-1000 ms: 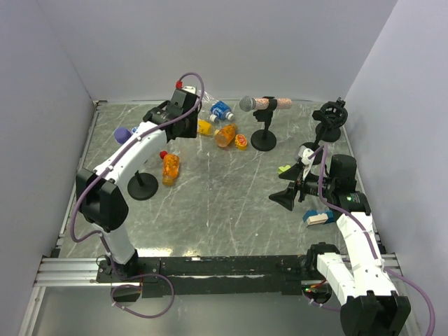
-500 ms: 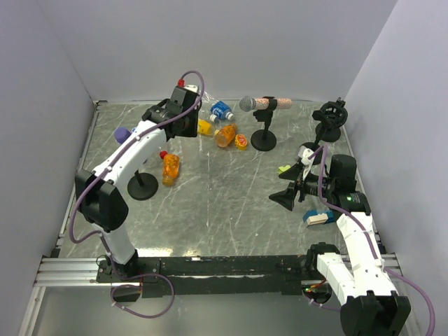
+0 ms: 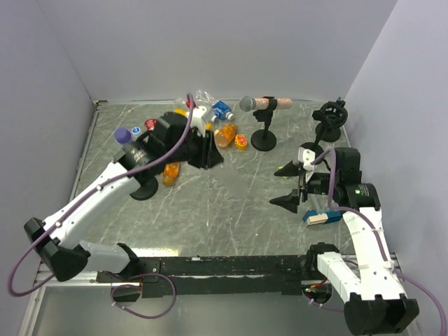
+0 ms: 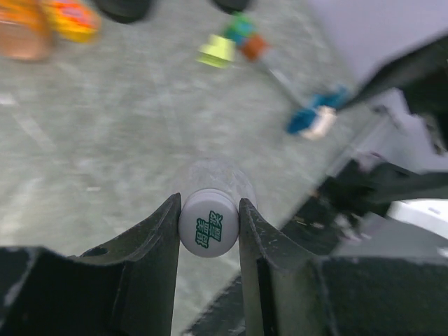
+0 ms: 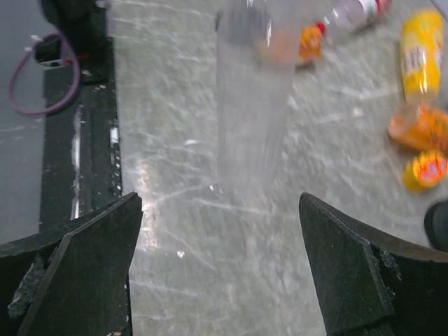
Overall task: Unscrew the bottle caps
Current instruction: Pass from the left arm to the right
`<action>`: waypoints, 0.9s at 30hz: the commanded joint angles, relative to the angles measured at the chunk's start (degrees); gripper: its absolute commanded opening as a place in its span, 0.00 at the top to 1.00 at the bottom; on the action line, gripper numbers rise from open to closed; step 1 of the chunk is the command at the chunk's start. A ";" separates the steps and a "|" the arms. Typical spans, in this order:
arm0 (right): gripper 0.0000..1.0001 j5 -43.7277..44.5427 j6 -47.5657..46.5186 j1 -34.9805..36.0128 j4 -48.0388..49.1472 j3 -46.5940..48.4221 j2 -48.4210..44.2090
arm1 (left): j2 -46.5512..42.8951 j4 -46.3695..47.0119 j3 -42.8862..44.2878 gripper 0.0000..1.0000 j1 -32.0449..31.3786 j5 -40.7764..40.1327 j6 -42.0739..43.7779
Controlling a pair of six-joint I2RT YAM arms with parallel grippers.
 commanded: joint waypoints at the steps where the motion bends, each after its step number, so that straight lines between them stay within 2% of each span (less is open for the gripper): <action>1: 0.01 -0.27 1.52 7.57 1.42 4.62 1.18 | -1.70 13.27 -5.25 0.99 -5.05 8.28 -8.34; 4: 0.01 7.89 5.30 15.57 4.41 4.71 2.06 | -0.39 16.00 -5.87 0.99 -8.66 6.09 -10.63; 6: 0.01 11.25 5.93 17.52 5.56 4.62 2.68 | 0.58 16.80 -5.61 0.99 -10.42 5.03 -11.34; 11: 0.01 9.34 3.12 18.05 3.72 3.04 5.66 | 1.55 19.52 -6.75 0.99 -12.54 3.45 -11.78; 19: 0.01 8.37 9.09 19.72 9.34 -1.27 7.87 | -0.46 23.65 -10.61 0.99 -13.59 -0.50 -14.68; 24: 0.11 7.04 10.76 19.72 10.22 -1.89 8.48 | -3.54 27.52 -14.66 0.99 -13.68 -2.97 -17.40; 27: 0.21 6.61 11.11 19.72 9.96 -1.71 9.53 | -5.04 29.45 -16.50 0.99 -13.68 -3.33 -18.28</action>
